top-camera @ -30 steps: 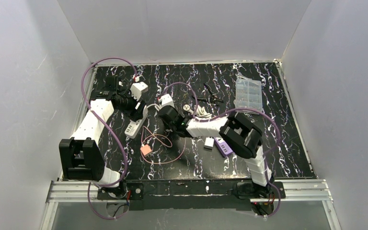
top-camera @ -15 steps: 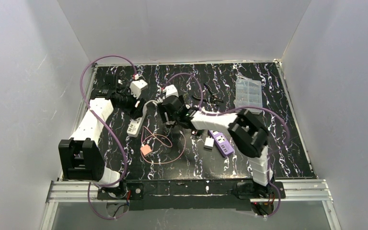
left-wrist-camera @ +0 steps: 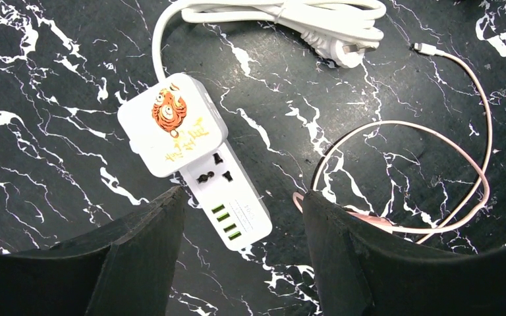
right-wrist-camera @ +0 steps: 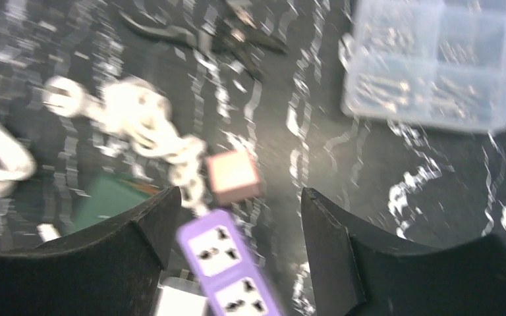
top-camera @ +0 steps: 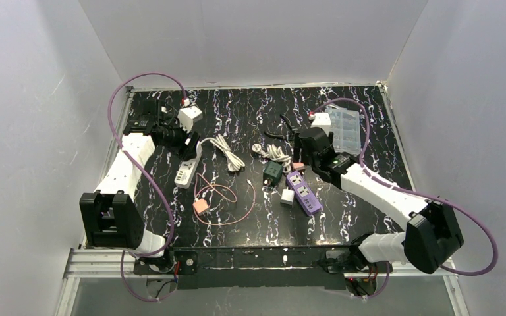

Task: Insert the plug
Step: Move the socket to the center of the board, then pick up the plug from the center of the board.

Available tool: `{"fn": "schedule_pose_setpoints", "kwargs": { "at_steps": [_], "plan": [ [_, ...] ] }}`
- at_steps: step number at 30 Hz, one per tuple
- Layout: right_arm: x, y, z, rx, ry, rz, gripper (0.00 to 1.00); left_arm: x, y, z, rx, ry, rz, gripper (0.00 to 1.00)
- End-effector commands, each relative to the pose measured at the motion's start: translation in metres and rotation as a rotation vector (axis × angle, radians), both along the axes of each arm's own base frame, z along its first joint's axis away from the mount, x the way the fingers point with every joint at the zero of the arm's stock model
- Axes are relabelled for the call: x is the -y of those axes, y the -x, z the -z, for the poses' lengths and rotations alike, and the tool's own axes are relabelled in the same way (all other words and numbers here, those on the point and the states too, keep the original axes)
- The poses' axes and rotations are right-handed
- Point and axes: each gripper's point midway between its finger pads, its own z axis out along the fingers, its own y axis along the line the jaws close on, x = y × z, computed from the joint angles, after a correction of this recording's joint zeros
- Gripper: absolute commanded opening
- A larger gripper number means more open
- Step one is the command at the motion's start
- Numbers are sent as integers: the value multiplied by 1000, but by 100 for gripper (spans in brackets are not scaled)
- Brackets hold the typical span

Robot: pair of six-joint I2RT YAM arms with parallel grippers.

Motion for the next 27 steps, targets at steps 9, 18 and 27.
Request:
{"fn": "schedule_pose_setpoints", "kwargs": {
  "at_steps": [9, 18, 27],
  "plan": [
    [28, 8, 51, -156, -35, 36, 76, 4, 14, -7, -22, 30, 10, 63],
    [-8, 71, 38, -171, 43, -74, 78, 4, 16, -6, -31, 27, 18, 63],
    [-35, 129, 78, -268, 80, -125, 78, 4, 15, -7, -28, 24, 21, 63]
  ]
}}
